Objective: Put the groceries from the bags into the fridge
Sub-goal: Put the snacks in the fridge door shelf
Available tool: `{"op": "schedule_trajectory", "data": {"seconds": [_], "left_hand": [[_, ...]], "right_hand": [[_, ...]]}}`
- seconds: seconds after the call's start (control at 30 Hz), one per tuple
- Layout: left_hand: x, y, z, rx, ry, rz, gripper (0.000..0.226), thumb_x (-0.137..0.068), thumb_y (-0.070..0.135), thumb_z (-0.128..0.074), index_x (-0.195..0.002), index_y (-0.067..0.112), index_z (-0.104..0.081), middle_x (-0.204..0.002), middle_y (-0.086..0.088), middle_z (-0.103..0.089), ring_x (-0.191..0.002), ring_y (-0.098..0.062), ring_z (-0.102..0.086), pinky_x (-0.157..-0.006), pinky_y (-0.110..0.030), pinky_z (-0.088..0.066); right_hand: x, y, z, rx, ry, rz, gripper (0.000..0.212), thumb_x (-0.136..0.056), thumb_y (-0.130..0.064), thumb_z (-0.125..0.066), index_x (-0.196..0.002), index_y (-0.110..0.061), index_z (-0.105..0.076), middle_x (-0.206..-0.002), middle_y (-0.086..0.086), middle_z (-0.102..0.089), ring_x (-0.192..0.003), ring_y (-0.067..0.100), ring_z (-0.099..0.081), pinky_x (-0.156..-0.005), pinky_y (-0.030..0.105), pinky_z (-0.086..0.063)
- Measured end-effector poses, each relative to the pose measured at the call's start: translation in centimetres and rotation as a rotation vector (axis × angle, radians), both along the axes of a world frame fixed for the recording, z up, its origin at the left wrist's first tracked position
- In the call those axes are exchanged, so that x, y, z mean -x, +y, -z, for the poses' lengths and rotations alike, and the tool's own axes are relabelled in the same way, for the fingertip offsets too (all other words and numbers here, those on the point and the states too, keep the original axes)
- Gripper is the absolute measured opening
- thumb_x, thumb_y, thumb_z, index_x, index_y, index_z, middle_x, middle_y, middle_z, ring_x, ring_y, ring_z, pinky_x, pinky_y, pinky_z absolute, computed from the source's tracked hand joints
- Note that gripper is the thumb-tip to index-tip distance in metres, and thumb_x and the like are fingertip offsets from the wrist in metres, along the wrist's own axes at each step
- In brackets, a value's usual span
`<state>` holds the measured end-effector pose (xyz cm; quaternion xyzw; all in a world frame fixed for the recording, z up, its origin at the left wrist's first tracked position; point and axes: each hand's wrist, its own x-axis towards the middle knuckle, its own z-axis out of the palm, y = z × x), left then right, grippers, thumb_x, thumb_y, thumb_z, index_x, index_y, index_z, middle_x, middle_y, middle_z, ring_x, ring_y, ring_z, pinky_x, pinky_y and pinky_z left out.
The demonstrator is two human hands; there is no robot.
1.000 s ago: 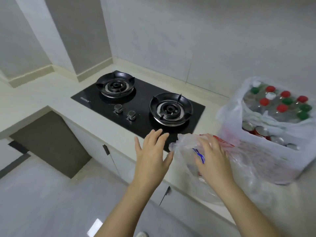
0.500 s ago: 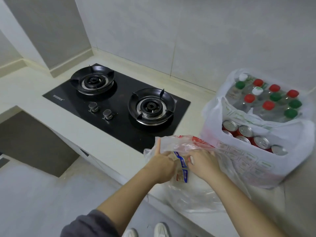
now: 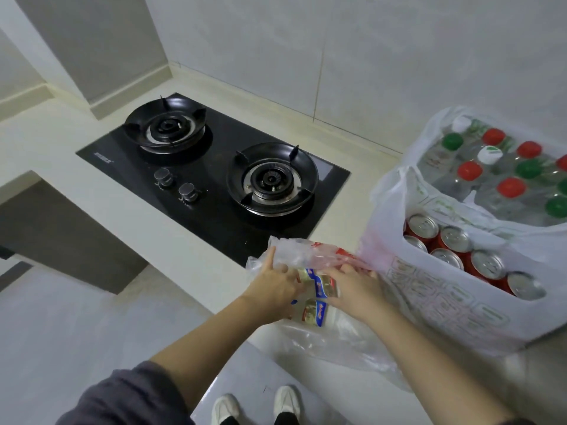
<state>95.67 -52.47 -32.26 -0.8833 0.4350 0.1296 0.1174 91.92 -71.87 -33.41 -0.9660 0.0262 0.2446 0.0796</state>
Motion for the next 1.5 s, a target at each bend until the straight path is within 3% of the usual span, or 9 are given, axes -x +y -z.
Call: {"op": "schedule_trajectory", "data": {"seconds": [0.1, 0.27, 0.53, 0.77, 0.93, 1.1, 1.3, 1.43, 1.5], "left_hand": [[-0.3, 0.0, 0.8, -0.046, -0.005, -0.071, 0.049, -0.089, 0.047, -0.058, -0.127, 0.018, -0.052, -0.121, -0.004, -0.058, -0.112, -0.025, -0.054, -0.114, -0.064, 0.002], [-0.3, 0.7, 1.0, -0.024, 0.039, -0.160, 0.059, -0.086, 0.035, -0.066, -0.139, 0.021, -0.042, -0.135, -0.004, -0.053, -0.125, -0.026, -0.048, -0.115, -0.060, 0.001], [0.5, 0.5, 1.6, 0.093, 0.050, -0.215, 0.054, -0.087, 0.049, -0.057, -0.136, 0.027, -0.047, -0.125, -0.001, -0.052, -0.118, -0.024, -0.050, -0.109, -0.067, 0.011], [0.7, 1.1, 1.6, 0.502, 0.212, -0.606, 0.030, -0.084, 0.058, -0.056, -0.095, 0.030, -0.063, -0.094, 0.016, -0.064, -0.098, -0.005, -0.057, -0.114, -0.061, 0.007], [1.2, 1.1, 0.4, 0.897, 0.386, -0.884, 0.028, -0.077, 0.048, -0.074, -0.088, 0.030, -0.055, -0.090, 0.020, -0.066, -0.092, 0.004, -0.059, -0.117, -0.048, -0.008], [1.2, 1.7, 0.2, 1.077, 0.488, -0.992, 0.033, -0.072, 0.052, -0.073, -0.094, 0.039, -0.053, -0.082, 0.022, -0.066, -0.086, 0.002, -0.063, -0.101, -0.049, -0.044], [1.6, 2.3, -0.1, 1.026, 0.438, -1.020, 0.031, -0.079, 0.050, -0.071, -0.102, 0.039, -0.052, -0.083, 0.019, -0.063, -0.083, -0.006, -0.063, -0.094, -0.045, -0.049], [1.9, 2.8, -0.5, 1.049, 0.487, -1.076, 0.026, -0.084, 0.042, -0.071, -0.099, 0.026, -0.060, -0.086, 0.012, -0.065, -0.078, -0.007, -0.063, -0.066, -0.015, -0.051], [1.9, 2.8, -0.9, 1.095, 0.525, -1.106, 0.025, -0.084, 0.038, -0.073, -0.099, 0.022, -0.062, -0.087, 0.010, -0.066, -0.078, -0.007, -0.064, -0.060, -0.011, -0.048]], "right_hand": [[-0.3, 0.1, 0.4, 0.064, 0.024, -0.025, 0.067, -0.084, -0.069, -0.052, -0.144, -0.049, -0.030, -0.148, -0.001, -0.040, -0.132, 0.025, -0.043, -0.105, 0.047, -0.027], [-0.6, 0.3, 0.6, 0.086, 0.012, -0.030, 0.066, -0.084, -0.069, -0.052, -0.143, -0.048, -0.032, -0.147, 0.000, -0.041, -0.132, 0.026, -0.043, -0.104, 0.047, -0.025], [-0.7, 0.3, 0.5, 0.064, 0.023, -0.040, 0.062, -0.080, -0.064, -0.060, -0.137, -0.049, -0.041, -0.140, -0.004, -0.046, -0.126, 0.023, -0.048, -0.100, 0.045, -0.030], [-0.5, -0.5, -1.0, -0.068, -0.120, -0.013, 0.041, -0.066, -0.066, -0.063, -0.094, -0.037, -0.066, -0.096, -0.014, -0.064, -0.093, 0.010, -0.061, -0.077, 0.030, -0.050], [-1.1, -0.9, -2.1, -0.468, 0.024, 0.211, 0.031, -0.061, -0.045, -0.075, -0.086, -0.031, -0.064, -0.081, -0.008, -0.069, -0.072, 0.010, -0.066, -0.067, 0.031, -0.053], [-1.6, -0.2, -2.4, -0.710, 0.120, 0.318, 0.023, -0.075, -0.020, -0.076, -0.092, -0.017, -0.062, -0.076, 0.006, -0.073, -0.069, 0.016, -0.072, -0.062, 0.030, -0.055], [-1.8, 1.2, -2.4, -0.930, 0.190, 0.458, 0.030, -0.082, -0.002, -0.074, -0.106, -0.004, -0.055, -0.083, 0.016, -0.073, -0.074, 0.024, -0.074, -0.061, 0.030, -0.057], [-1.8, 2.0, -1.5, -1.003, 0.194, 0.510, 0.010, -0.091, -0.001, -0.064, -0.097, -0.002, -0.057, -0.087, 0.015, -0.072, -0.076, 0.024, -0.073, -0.069, 0.034, -0.060], [-1.9, 2.0, -1.5, -1.030, 0.194, 0.504, 0.006, -0.093, -0.004, -0.063, -0.096, -0.003, -0.058, -0.087, 0.012, -0.072, -0.075, 0.024, -0.072, -0.067, 0.032, -0.059]]}}
